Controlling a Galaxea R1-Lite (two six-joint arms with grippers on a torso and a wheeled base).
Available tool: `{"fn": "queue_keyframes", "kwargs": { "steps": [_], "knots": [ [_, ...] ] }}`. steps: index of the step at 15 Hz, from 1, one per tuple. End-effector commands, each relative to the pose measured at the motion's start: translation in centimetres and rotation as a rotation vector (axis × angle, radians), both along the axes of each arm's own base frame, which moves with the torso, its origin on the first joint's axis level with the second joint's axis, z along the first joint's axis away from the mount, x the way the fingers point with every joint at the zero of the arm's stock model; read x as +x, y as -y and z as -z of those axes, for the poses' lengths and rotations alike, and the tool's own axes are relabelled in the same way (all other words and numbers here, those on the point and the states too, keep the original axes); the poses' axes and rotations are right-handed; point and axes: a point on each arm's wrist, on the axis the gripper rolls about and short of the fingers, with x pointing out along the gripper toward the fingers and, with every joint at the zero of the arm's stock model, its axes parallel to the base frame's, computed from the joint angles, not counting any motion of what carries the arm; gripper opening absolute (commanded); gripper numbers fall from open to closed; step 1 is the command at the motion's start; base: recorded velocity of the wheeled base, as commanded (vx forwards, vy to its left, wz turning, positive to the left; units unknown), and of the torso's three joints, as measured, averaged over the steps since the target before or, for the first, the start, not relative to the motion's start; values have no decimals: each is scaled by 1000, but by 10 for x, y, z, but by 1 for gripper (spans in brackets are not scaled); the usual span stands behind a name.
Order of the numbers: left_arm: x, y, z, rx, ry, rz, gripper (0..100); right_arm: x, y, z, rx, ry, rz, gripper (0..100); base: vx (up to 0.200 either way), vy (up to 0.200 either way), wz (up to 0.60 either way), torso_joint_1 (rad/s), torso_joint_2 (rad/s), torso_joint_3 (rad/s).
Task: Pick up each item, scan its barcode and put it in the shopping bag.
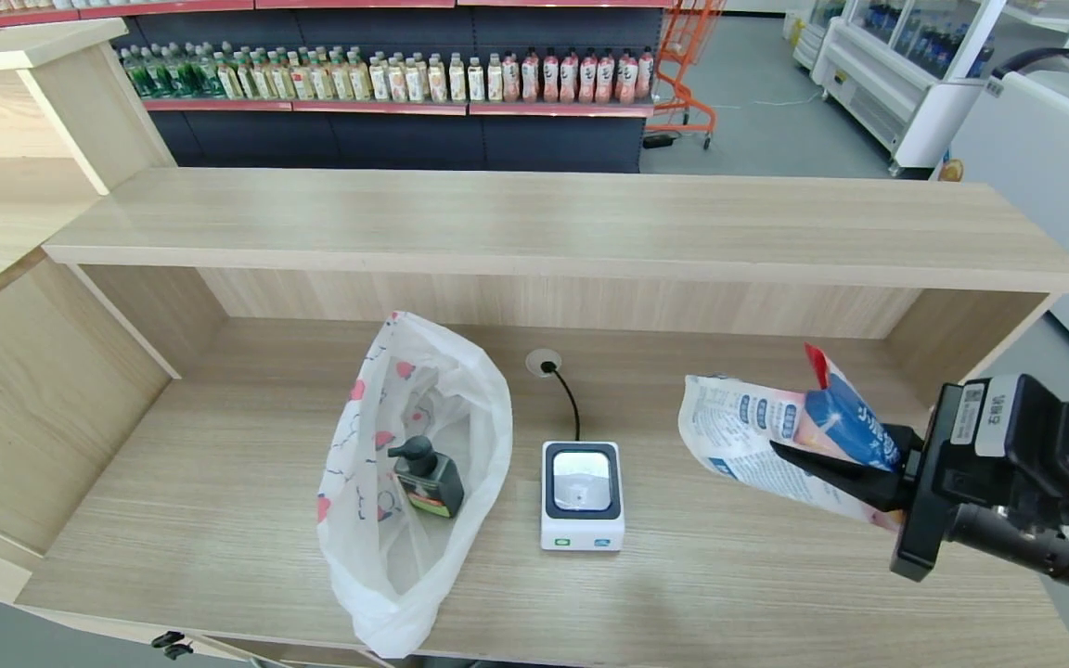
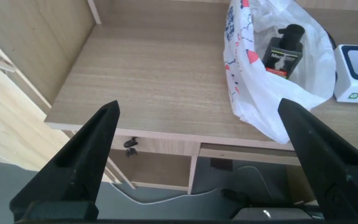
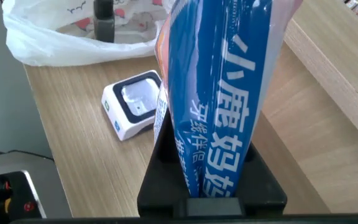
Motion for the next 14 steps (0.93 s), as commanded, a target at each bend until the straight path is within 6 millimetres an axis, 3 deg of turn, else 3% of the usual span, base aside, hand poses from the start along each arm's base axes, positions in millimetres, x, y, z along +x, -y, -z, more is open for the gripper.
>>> {"fn": "queue_keyframes", "kwargs": {
  "steps": [1,4,8,11,14],
  "knots": [
    [0,0,0,0,1,0,100,17,6,15,-20,-71,41,0,0,200,0,7,2,2],
    [0,0,0,3,0,0,100,43,13,38,-57,-122,26,0,0,200,0,2,2,4],
    [0,0,0,3,0,0,100,85,2,72,-46,20,-78,0,0,0,0,0,0,0],
    [0,0,0,3,0,0,100,91,0,98,-47,26,-100,0,0,0,0,0,0,0],
    [0,0,0,3,0,0,100,95,-1,106,-46,6,-134,0,0,0,0,0,0,0]
  ]
}}
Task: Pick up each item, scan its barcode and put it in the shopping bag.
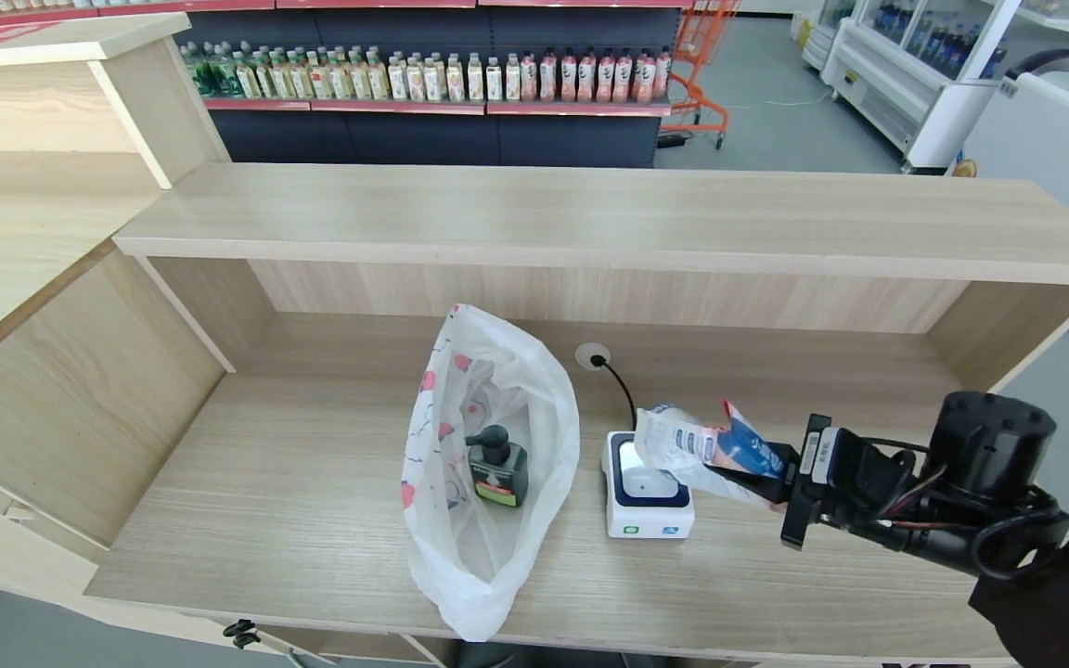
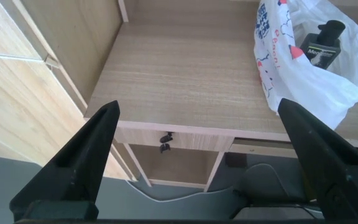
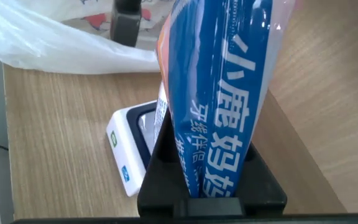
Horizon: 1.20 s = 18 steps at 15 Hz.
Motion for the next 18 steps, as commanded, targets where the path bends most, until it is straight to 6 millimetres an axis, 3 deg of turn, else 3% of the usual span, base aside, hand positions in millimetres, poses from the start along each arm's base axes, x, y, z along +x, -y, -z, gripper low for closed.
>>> {"fn": "queue_keyframes", "kwargs": {
  "steps": [1,18],
  "knots": [
    [0,0,0,0,0,0,100,8,-3,16,-10,-50,-16,0,0,0,0,0,0,0],
    [0,0,0,0,0,0,100,38,-14,32,12,-36,-74,0,0,0,0,0,0,0]
  ]
}}
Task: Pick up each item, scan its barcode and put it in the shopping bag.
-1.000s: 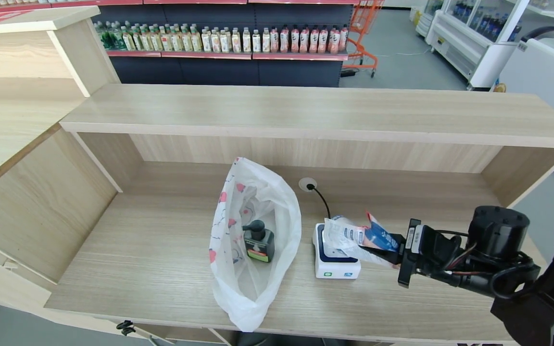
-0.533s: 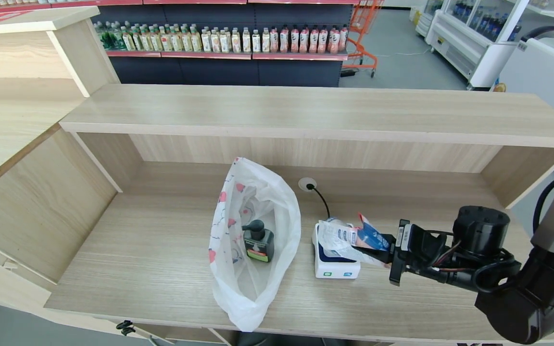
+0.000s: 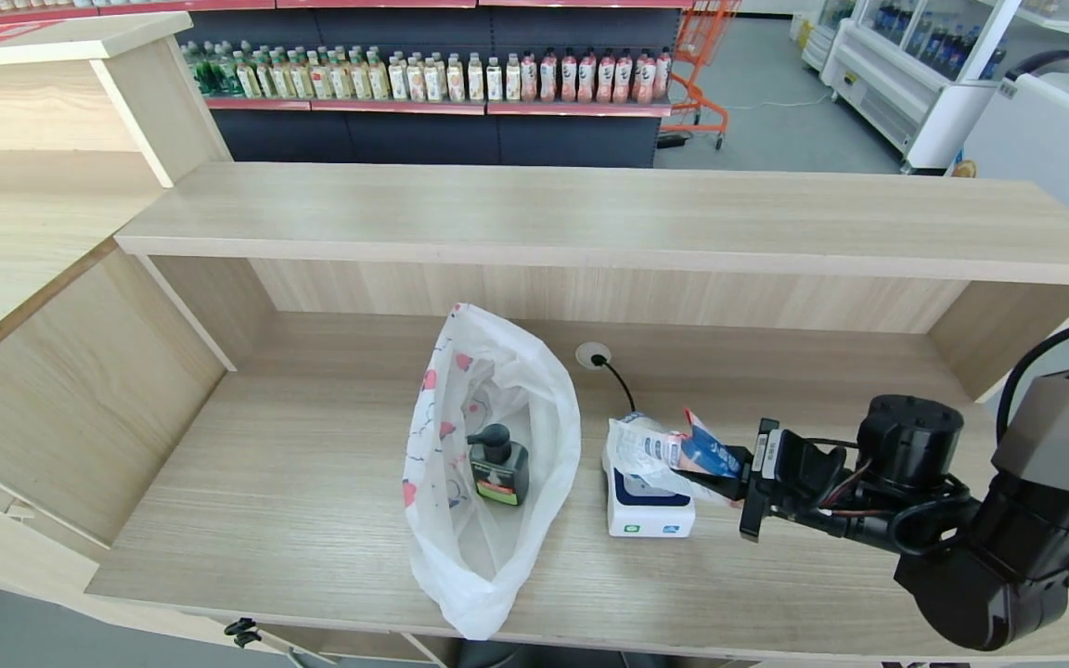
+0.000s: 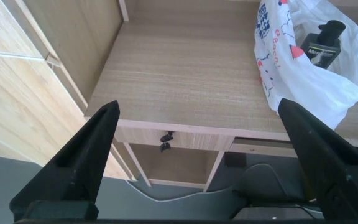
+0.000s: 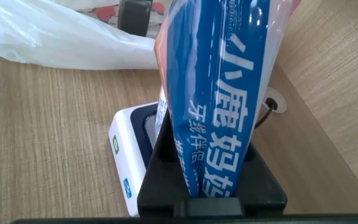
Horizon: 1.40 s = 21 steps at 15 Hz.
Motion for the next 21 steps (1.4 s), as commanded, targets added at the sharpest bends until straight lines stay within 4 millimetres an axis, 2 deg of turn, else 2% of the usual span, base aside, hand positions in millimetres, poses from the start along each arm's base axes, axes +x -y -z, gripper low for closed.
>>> {"fn": "queue_keyframes", "kwargs": {
  "steps": [1,9,21],
  "knots": [
    [0,0,0,0,0,0,100,1,-1,5,-3,-12,-2,0,0,0,0,0,0,0],
    [0,0,0,0,0,0,100,5,-11,15,38,-47,-36,0,0,0,0,0,0,0],
    [0,0,0,0,-1,0,100,12,-10,17,41,-39,-28,0,0,0,0,0,0,0]
  ]
}}
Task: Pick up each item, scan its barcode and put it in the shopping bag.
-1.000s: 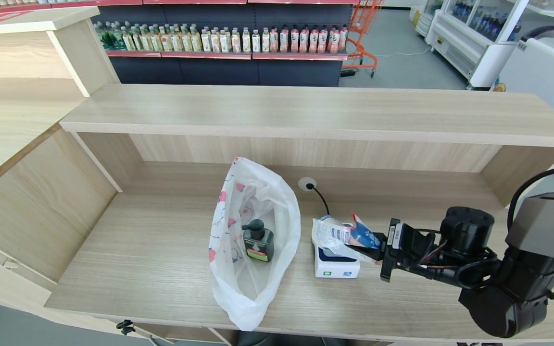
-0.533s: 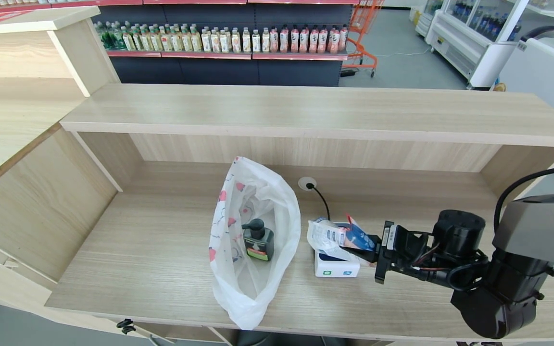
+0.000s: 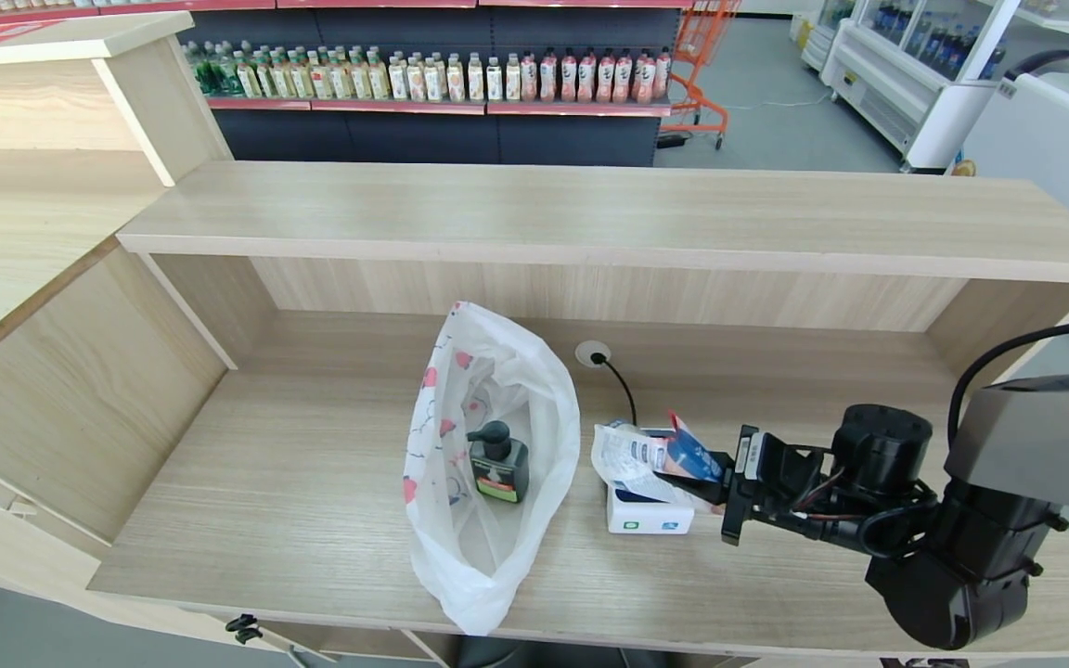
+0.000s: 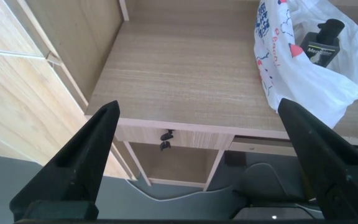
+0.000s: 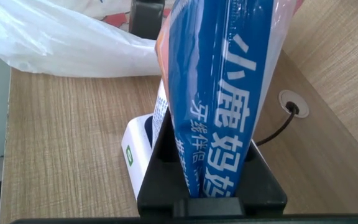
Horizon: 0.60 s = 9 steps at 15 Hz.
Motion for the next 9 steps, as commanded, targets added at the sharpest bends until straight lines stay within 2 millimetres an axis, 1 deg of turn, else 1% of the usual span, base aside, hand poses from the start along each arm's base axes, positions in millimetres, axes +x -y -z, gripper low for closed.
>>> {"fn": "queue_keyframes", "kwargs": {
  "steps": [1,9],
  "knots": [
    [0,0,0,0,0,0,100,1,0,0,1,4,0,0,0,0,0,0,0,0],
    [0,0,0,0,0,0,100,16,1,-7,5,79,7,0,0,0,0,0,0,0]
  ]
}}
